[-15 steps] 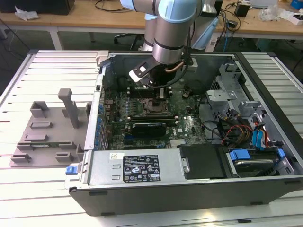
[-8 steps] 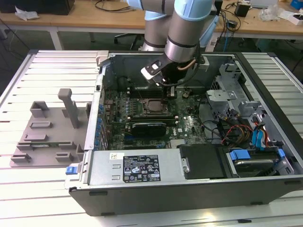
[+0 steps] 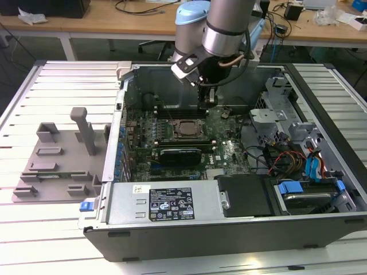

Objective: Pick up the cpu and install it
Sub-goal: 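Close the cpu cover, then install the first cpu locking lever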

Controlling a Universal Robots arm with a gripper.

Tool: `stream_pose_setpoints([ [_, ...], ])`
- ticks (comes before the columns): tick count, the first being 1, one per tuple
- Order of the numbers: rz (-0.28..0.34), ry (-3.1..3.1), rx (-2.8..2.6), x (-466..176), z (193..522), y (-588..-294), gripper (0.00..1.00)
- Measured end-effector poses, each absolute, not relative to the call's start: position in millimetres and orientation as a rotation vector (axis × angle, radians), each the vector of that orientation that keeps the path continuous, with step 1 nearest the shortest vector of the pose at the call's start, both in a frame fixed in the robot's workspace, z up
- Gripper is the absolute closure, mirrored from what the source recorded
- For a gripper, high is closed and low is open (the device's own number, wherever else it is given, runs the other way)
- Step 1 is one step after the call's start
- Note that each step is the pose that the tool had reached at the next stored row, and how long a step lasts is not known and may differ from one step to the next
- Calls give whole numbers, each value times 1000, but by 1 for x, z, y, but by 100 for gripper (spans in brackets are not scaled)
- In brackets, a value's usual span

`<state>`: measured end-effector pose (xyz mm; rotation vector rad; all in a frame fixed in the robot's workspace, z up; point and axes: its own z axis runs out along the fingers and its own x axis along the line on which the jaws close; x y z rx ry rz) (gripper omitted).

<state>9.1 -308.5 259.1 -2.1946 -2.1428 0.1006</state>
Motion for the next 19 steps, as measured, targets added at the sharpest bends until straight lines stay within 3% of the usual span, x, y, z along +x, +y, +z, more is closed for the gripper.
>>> stream_pose_setpoints([
  [19, 113, -2396, -1926, 9, 260, -309, 89],
])
